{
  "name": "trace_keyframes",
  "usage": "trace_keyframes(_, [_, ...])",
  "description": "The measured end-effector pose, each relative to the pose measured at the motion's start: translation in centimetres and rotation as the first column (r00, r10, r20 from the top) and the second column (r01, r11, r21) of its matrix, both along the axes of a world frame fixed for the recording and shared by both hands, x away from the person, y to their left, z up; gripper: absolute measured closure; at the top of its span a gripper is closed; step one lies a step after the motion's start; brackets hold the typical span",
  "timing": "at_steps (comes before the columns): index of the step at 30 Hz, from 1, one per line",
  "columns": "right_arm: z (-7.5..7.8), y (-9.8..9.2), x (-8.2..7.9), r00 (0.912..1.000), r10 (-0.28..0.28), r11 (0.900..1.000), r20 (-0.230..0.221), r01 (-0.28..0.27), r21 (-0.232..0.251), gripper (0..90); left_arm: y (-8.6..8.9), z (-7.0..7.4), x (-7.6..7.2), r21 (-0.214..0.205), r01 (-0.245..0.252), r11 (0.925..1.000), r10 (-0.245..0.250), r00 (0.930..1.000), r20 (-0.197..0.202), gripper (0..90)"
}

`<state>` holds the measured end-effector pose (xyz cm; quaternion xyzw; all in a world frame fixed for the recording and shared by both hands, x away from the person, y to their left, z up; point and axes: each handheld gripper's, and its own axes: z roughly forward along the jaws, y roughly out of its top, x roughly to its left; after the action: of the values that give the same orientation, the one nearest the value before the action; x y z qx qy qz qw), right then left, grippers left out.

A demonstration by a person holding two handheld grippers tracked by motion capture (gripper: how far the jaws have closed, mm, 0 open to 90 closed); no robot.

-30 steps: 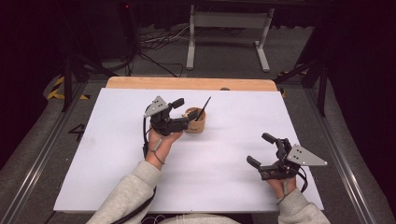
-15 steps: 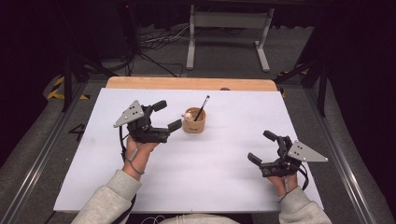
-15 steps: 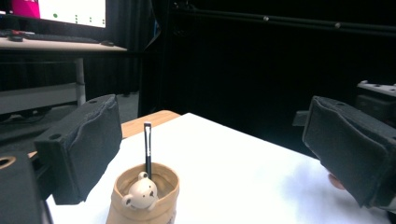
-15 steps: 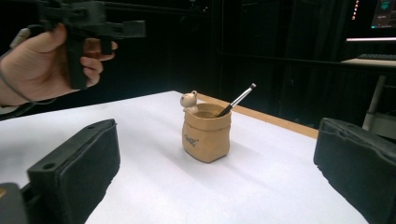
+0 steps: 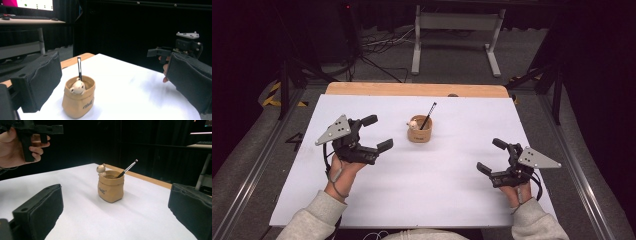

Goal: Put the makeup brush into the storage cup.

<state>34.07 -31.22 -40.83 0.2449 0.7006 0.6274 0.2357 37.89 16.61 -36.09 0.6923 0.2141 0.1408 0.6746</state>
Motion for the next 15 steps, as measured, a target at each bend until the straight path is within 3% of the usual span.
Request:
trace_keyframes(11, [-0.2, -0.1, 0.4, 0.9992, 0.018, 0.9996, -0.036, -0.019, -0.02, 0.1, 1.7, -1.0, -1.3, 0.079, -0.012, 0.9968, 0.012, 0.9999, 0.005, 0.7])
trace_keyframes(15, [-0.5, 0.1, 0.5, 0.9983, 0.045, 0.9986, -0.038, -0.046, -0.027, 0.1, 2.1, -1.5, -1.5, 0.085, -0.007, 0.9963, 0.009, 0.9997, -0.023, 0.8])
